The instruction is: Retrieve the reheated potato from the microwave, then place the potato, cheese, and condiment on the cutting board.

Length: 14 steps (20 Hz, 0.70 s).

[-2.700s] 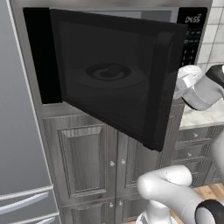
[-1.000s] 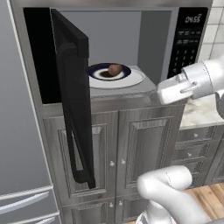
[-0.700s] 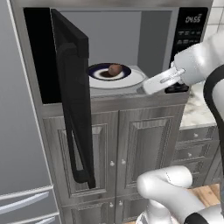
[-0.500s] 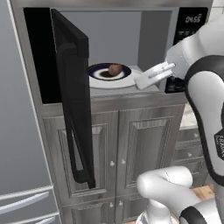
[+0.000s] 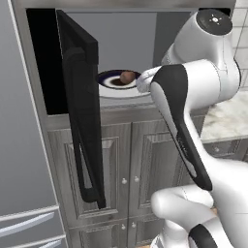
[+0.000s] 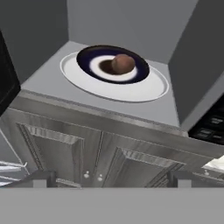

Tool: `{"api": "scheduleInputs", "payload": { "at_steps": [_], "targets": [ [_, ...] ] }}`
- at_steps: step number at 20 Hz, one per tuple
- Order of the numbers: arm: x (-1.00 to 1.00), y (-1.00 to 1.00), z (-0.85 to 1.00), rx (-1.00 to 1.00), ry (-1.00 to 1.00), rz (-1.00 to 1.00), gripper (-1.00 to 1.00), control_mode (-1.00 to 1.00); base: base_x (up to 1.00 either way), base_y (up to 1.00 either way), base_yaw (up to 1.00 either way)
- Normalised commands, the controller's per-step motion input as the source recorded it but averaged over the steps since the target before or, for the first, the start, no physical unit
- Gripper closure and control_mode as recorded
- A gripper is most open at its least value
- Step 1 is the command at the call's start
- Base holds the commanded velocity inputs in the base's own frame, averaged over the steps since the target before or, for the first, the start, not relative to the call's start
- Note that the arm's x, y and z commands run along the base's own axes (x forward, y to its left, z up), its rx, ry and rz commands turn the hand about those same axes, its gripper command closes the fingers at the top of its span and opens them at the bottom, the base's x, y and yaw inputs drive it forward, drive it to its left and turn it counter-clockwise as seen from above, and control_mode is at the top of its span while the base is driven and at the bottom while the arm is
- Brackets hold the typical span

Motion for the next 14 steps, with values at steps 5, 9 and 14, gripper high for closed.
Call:
{"api": "scheduleInputs", "payload": {
  "at_steps": [5, 9, 14],
  "targets": [
    [0.92, -0.01, -0.11, 0.08, 0.0, -0.16, -1.0, -1.0, 0.0, 0.0, 0.0],
    [0.77, 0.0, -0.18, 0.05, 0.0, -0.08, -1.0, -1.0, 0.0, 0.0, 0.0],
    [0.75, 0.01, -0.11, 0.0, 0.0, -0.04, -1.0, -1.0, 0.0, 0.0, 0.0]
  ]
}}
